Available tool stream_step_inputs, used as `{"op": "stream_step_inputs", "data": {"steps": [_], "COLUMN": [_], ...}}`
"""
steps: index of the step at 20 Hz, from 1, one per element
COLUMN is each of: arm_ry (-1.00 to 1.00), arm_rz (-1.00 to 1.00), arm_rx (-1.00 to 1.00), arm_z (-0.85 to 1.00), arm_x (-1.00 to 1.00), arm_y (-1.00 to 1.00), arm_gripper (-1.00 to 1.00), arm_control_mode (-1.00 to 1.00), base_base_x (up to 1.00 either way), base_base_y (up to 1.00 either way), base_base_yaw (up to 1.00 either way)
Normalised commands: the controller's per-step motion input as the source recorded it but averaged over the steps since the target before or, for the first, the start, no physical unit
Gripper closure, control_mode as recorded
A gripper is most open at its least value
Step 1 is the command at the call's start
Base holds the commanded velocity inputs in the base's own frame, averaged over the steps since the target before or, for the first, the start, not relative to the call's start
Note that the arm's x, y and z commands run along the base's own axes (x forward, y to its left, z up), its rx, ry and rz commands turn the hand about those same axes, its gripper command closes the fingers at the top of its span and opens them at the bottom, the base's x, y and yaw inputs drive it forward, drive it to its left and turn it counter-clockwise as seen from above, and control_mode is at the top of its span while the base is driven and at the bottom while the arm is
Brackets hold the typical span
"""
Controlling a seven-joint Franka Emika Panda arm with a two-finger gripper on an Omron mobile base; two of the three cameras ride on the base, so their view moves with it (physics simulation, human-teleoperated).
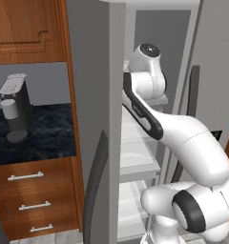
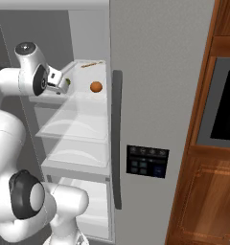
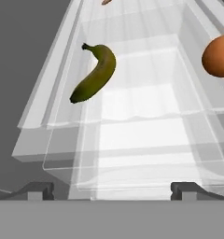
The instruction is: Pick the banana and tangerine from the fridge and place them on the plate next to the blender to make a fruit smoothie.
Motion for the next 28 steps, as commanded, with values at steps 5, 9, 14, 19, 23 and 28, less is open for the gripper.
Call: {"op": "stream_step_inputs", "data": {"steps": [5, 9, 14, 19, 23, 28], "arm_ry": [0.01, 0.01, 0.03, 0.07, 0.09, 0.09], "arm_rz": [0.0, 0.0, 0.0, 0.0, 0.0, -0.01], "arm_rx": [0.0, 0.0, 0.0, 0.0, 0.0, 0.0], "arm_z": [-0.01, -0.08, -0.15, -0.11, -0.01, 0.0], "arm_x": [0.27, 0.34, 0.43, 0.38, 0.33, 0.3], "arm_y": [0.19, 0.09, 0.02, 0.0, 0.08, 0.16], "arm_gripper": [-1.0, -1.0, -1.0, -1.0, -1.0, -1.0], "arm_control_mode": [-1.0, -1.0, -1.0, -1.0, -1.0, -1.0], "base_base_x": [0.0, 0.0, 0.0, 0.0, 0.0, 0.0], "base_base_y": [0.0, 0.0, 0.0, 0.0, 0.0, 0.0], "base_base_yaw": [0.0, 0.0, 0.0, 0.0, 0.0, 0.0]}}
